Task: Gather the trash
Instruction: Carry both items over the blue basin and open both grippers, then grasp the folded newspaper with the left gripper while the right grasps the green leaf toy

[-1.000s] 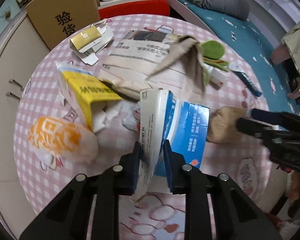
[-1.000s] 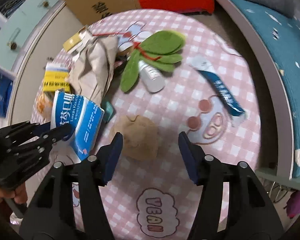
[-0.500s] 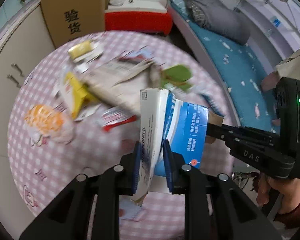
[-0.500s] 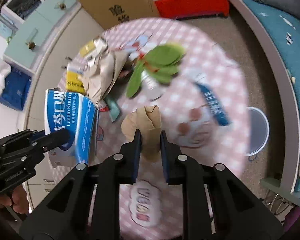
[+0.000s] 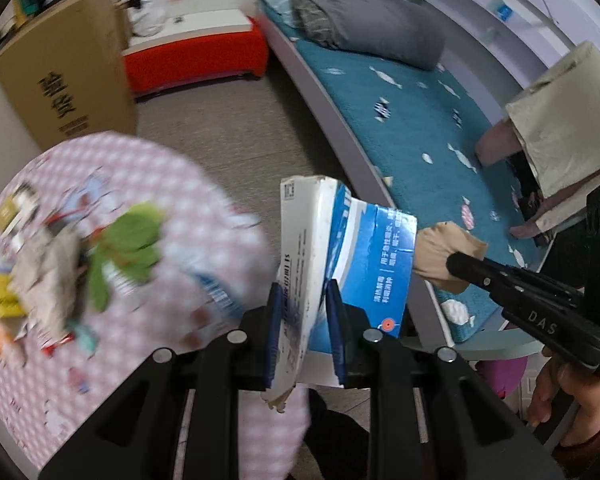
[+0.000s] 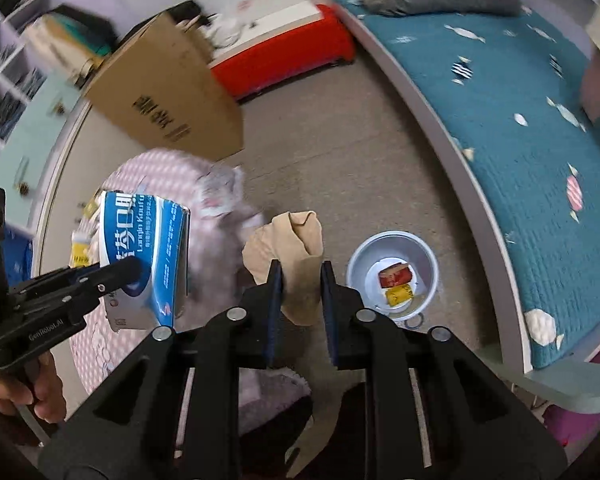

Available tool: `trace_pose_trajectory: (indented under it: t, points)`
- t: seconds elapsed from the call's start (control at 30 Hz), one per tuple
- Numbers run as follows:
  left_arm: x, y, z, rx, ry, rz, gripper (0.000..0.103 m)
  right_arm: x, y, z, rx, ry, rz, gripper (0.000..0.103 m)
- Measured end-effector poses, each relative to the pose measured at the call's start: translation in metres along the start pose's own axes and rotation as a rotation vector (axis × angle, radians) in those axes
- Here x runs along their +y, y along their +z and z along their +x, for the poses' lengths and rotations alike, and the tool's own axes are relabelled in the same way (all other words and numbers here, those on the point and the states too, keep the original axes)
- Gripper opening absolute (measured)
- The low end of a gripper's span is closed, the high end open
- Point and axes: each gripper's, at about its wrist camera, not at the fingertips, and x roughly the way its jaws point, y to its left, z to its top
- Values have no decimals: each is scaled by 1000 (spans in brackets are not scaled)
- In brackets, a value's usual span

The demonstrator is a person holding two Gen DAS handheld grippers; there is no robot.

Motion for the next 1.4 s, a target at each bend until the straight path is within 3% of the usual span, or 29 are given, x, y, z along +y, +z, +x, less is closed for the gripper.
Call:
trace_pose_trajectory:
  t: [0.03, 0.07, 0.1, 0.13, 1.0, 1.07, 1.1, 1.13, 1.2, 1.4]
  points:
    - [-7, 3, 5, 3, 3, 10, 21, -11, 4, 0, -2, -1, 7, 28]
    - [-18, 9, 12, 12, 6, 21, 21, -17, 8, 1, 1, 2, 15, 43]
    - [-25, 13, 17, 20, 6, 25, 21, -27, 13, 3, 4, -7, 31, 52]
    - [-31, 17, 22, 31, 8, 29, 21, -33, 15, 4, 7, -7, 37, 55]
    - [-133, 61, 56, 61, -5, 181, 24, -106, 27, -59, -140, -42, 188, 61]
    - [-137, 64, 56, 59, -5, 185, 27, -108, 28, -63, -154, -44, 198, 61]
    - [-138, 65, 57, 56, -8, 180, 34, -110, 28, -65, -161, -45, 202, 61]
    - [-138, 67, 57, 59, -17, 172, 55, -111, 29, -67, -165, -47, 203, 62]
    - [-136, 69, 58, 49, 5, 152, 74, -112, 28, -69, -168, -49, 210, 62]
    - [-130, 66, 50, 27, 21, 123, 74, -110, 24, -69, -162, -46, 199, 62]
